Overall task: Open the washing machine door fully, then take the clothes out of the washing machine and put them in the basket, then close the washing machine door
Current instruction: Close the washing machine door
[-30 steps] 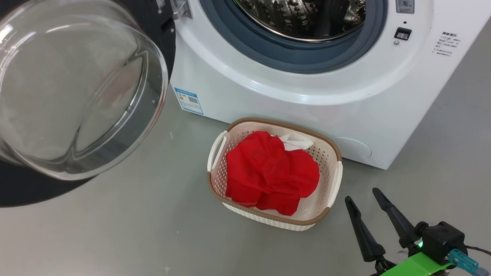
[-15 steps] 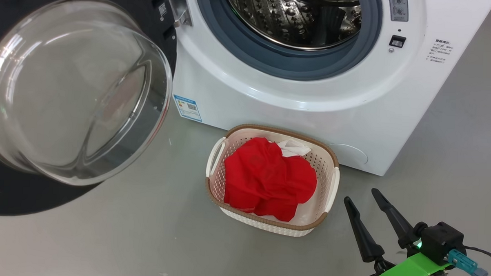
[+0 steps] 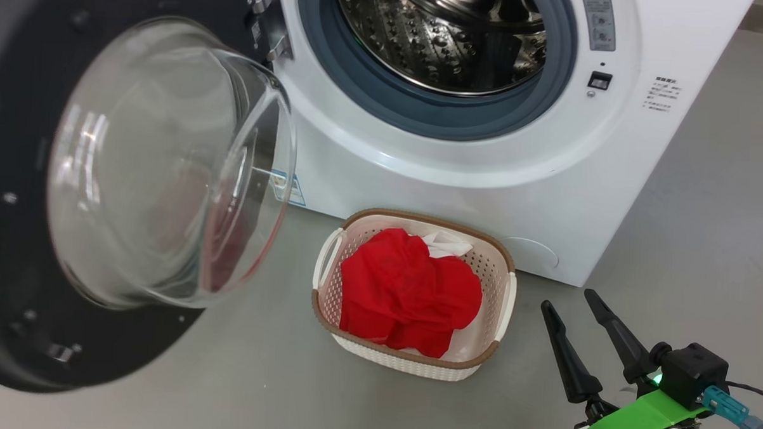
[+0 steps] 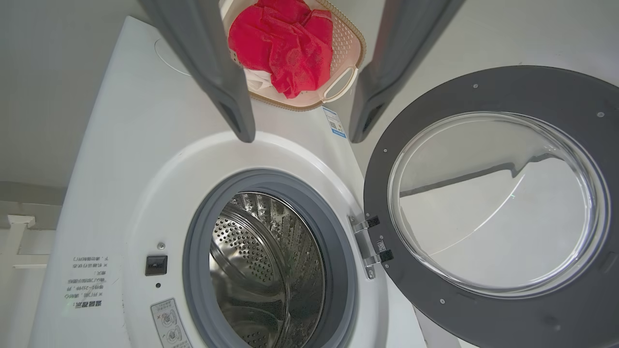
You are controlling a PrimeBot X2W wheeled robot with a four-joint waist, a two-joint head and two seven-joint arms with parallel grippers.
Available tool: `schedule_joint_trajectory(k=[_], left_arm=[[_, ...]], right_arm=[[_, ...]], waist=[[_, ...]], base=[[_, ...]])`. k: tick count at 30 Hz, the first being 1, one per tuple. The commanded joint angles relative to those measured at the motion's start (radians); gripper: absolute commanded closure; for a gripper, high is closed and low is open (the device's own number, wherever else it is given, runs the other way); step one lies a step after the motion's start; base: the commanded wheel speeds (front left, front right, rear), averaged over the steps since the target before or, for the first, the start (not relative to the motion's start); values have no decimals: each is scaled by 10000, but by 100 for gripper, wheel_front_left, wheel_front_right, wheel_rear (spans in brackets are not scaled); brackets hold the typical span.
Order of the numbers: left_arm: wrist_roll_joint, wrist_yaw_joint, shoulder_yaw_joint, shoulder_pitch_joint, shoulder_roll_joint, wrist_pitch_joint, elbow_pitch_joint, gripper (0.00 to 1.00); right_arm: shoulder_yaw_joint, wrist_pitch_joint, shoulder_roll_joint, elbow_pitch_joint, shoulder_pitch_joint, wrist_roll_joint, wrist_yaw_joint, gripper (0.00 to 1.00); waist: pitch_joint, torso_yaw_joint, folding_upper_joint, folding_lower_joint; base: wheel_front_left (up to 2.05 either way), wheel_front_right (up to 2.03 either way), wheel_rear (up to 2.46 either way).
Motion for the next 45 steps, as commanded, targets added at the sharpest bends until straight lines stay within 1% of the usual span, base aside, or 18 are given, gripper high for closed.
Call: schedule_joint_trajectory(k=[1, 5, 11, 17, 21, 28, 29, 35, 39, 45], left_arm=[[-225, -78, 3, 199, 287, 265, -563, 100], [-628, -78, -330, 681, 331, 523, -1554, 100], [-1356, -78, -926, 1162, 214, 750, -2983, 100], [-1835, -78, -1572, 1393, 46, 598, -4248, 100], [-1870, -78, -2050, 1492, -179, 25, -5048, 100], [-1712, -79, -3017, 1423, -479, -824, -5690, 100], [-1712, -79, -3017, 1423, -479, -824, -5690, 100], [-1414, -79, -3693, 1356, -750, -1799, -5653, 100], [-1136, -79, -4162, 1212, -1134, -2874, -5397, 100], [-933, -79, -4661, 909, -1325, -4136, -5128, 100]], right_arm=[[157, -65, -4, -263, 9, -60, 63, 0], [26, -65, 79, -287, 95, -52, 63, 0], [-81, -65, 136, -296, 225, -43, 63, 0], [-172, -65, 198, -331, 315, -55, 63, 0], [-210, -65, 210, -370, 353, -75, 63, 0], [-265, -65, 158, -381, 362, -74, 63, 0], [-265, -65, 158, -381, 362, -74, 63, 0], [-363, -65, 209, -381, 443, -52, 63, 0], [-348, -65, 213, -409, 514, -36, 63, 0], [-386, -65, 171, -461, 389, -51, 63, 0]], waist=[[-107, -106, 0, 0], [-251, -268, 0, 0], [-428, -514, 0, 0], [-579, -841, 0, 0], [-613, -1112, 0, 0], [-669, -1660, 0, 0], [-669, -1660, 0, 0], [-781, -2229, 0, 0], [-771, -2628, 0, 0], [-557, -3077, 0, 0]], base=[[0, 0, 0], [0, 0, 0], [0, 0, 0], [0, 0, 0], [0, 0, 0], [0, 0, 0], [0, 0, 0], [0, 0, 0], [0, 0, 0], [0, 0, 0]])
